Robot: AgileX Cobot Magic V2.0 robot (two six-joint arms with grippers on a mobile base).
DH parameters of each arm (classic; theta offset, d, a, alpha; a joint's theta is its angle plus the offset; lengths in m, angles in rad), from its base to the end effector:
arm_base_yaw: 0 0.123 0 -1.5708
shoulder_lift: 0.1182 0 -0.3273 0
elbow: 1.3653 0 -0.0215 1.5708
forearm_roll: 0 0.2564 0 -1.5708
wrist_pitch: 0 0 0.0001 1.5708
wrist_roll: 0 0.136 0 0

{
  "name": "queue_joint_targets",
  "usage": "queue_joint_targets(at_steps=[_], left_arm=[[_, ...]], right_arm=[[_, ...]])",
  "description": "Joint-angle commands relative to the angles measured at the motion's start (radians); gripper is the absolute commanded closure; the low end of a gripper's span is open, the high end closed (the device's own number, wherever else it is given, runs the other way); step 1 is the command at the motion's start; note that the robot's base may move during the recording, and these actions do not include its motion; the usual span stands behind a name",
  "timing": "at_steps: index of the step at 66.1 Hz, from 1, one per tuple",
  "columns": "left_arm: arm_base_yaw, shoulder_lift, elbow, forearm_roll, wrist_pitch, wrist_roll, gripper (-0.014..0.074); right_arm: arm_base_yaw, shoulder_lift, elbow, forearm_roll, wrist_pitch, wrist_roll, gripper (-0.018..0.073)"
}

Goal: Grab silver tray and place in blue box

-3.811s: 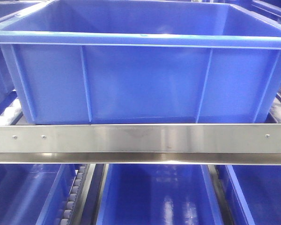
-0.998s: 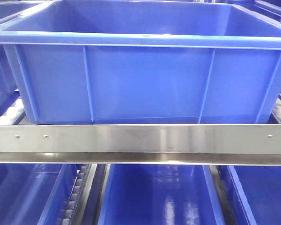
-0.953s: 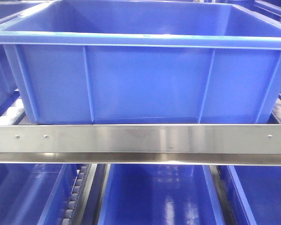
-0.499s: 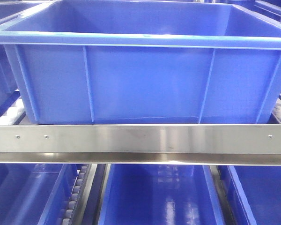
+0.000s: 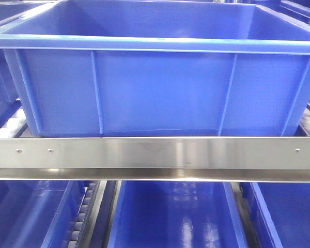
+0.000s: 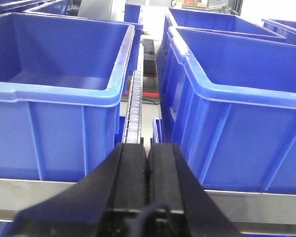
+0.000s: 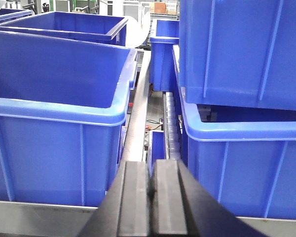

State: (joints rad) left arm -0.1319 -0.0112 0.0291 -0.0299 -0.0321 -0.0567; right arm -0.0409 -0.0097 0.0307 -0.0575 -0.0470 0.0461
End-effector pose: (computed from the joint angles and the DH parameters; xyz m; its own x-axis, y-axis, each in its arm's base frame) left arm 0.0636 -0.0083 0.2109 0.0888 -0.0990 -0.9911 0.1388 0.9866 -0.0861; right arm 0.0641 -0.0023 0.2121 0.1124 -0.0160 -0.9935 0.0395 0.9992 -0.0116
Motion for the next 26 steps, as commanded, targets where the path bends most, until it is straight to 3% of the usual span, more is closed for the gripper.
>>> queue_joint_targets(at_steps=[1,26], left_arm=[[0.002,-0.019,-0.004,-0.009,-0.08,-0.009,0.0693],[0.002,-0.019,-0.004,-0.009,-0.08,-0.009,0.0693]], right_arm=[[-0.005,-0.02,0.003,-0.002,-0.087,-0.006,0.0511],[-0.005,-0.02,0.003,-0.002,-0.087,-0.006,0.0511]])
